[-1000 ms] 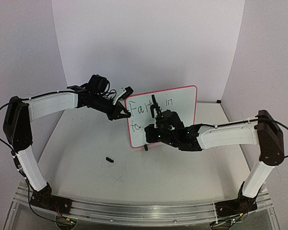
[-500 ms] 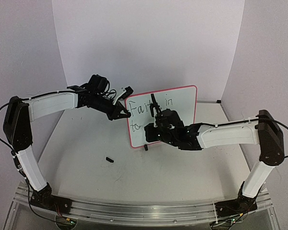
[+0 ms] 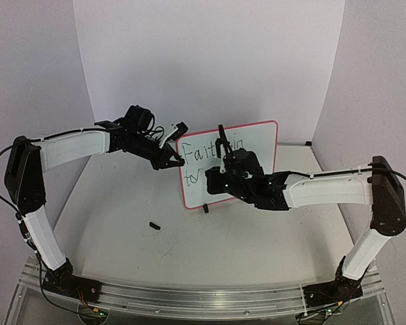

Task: Write a sentence on the whiteboard
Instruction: Write on the whiteboard with the whiteboard marker without the cap.

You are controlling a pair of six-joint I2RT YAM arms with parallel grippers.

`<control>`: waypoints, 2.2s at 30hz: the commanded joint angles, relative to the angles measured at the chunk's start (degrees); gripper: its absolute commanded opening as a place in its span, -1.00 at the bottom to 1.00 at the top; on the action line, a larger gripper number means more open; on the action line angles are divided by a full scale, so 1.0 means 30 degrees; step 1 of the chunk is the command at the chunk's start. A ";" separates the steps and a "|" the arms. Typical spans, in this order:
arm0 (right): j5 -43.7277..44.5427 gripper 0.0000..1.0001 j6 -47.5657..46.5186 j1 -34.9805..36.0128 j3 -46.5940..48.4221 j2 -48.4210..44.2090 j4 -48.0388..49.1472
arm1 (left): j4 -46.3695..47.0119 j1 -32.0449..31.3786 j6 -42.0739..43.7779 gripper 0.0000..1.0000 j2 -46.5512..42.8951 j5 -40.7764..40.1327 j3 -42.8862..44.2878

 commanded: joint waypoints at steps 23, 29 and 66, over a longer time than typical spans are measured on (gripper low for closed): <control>0.0606 -1.00 0.1589 -0.0213 -0.0497 0.0794 -0.0045 | -0.1693 -0.0035 0.0972 -1.00 0.0183 -0.1697 -0.0032; 0.0553 -1.00 0.1690 -0.0195 -0.0267 0.1135 -0.0134 | -0.1679 -0.0026 0.0955 -1.00 0.0126 -0.1693 -0.0032; 0.2413 -1.00 0.1392 -0.0206 -0.0487 -0.0842 0.0010 | -0.1674 -0.0066 0.0985 -1.00 0.0002 -0.1763 -0.0062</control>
